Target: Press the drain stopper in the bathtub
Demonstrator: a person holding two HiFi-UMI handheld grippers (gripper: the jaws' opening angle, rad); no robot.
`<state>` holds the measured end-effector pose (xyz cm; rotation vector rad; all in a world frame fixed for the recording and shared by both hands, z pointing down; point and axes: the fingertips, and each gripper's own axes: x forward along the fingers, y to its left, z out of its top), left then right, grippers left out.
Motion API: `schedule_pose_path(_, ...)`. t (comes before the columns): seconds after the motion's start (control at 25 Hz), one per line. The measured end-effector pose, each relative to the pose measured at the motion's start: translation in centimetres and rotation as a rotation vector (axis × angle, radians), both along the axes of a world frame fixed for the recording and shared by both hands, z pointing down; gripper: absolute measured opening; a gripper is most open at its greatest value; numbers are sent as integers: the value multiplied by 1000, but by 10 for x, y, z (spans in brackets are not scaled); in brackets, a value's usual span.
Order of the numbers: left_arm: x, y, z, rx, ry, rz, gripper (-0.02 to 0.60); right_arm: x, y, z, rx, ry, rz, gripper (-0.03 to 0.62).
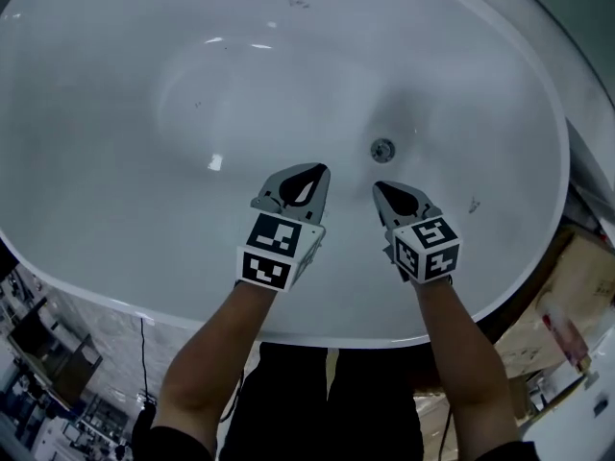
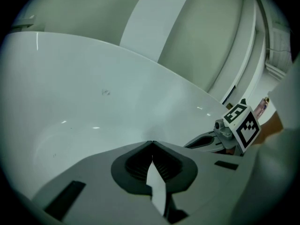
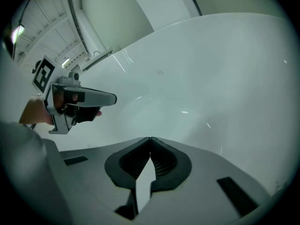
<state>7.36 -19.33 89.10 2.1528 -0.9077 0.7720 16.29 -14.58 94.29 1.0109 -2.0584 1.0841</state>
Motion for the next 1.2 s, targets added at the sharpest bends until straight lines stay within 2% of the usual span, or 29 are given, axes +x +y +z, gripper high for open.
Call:
schedule_pose_path(0.32, 16, -15, 53, -25, 6, 1, 14, 12, -4, 71, -26, 87, -67, 15)
schedule_pose_path(0.6, 32, -26, 89, -5, -43, 85, 14, 38, -18, 122, -28, 178, -90, 15)
schedule_pose_path(0.76, 40, -20, 114, -15, -43, 112, 14, 54, -15, 158, -52, 238, -137, 15)
schedule_pose_path(0.92, 40, -13, 142, -48, -40, 96, 14, 68, -13, 189, -79, 294, -176, 15)
schedule_pose_path(1.2, 36, -11, 177, -78, -106, 122, 14, 78, -14, 223, -97, 344, -217, 15)
